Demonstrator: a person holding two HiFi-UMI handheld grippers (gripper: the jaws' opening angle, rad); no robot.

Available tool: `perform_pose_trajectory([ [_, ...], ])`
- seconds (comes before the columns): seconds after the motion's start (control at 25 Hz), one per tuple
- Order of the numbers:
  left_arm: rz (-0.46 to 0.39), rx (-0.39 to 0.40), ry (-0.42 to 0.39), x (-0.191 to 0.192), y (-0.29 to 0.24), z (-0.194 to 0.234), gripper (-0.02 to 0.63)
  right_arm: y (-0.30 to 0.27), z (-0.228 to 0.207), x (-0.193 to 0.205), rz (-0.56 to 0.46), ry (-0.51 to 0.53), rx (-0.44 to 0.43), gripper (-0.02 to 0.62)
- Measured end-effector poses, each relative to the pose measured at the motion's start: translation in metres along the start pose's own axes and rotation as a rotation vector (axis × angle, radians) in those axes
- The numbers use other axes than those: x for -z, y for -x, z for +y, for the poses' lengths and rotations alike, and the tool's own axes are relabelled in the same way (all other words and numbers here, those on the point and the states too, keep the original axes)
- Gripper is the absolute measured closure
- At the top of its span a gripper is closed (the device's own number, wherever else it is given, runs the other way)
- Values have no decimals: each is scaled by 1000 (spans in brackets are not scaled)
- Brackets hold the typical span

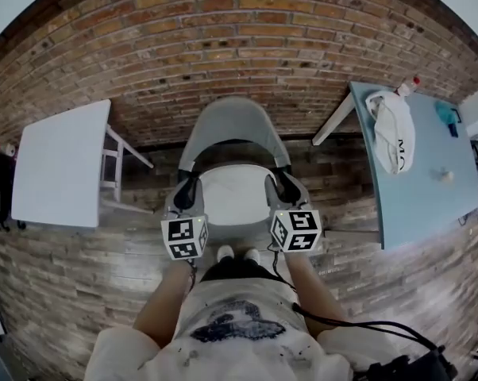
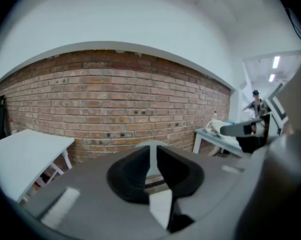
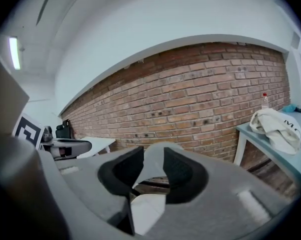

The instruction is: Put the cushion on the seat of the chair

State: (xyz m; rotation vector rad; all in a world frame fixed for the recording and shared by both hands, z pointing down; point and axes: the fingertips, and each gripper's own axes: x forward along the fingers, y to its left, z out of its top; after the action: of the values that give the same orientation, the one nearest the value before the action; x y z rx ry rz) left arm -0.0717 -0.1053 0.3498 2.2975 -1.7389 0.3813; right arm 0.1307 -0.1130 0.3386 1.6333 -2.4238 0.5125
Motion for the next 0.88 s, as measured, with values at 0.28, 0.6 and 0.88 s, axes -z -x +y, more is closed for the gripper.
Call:
perform_pose_trajectory([
  [0.28,-69,18,-34,-49,13,-14,614,13,18,-51,-84,35,-36,590],
  [0.6,-114,19,-40,-79,14,-20,614,14,29,-76,-89,71,-80,597],
  [0.88,-95,18,-27,-77,4,-17,614,8,27,-78,-88,72,-82,598],
])
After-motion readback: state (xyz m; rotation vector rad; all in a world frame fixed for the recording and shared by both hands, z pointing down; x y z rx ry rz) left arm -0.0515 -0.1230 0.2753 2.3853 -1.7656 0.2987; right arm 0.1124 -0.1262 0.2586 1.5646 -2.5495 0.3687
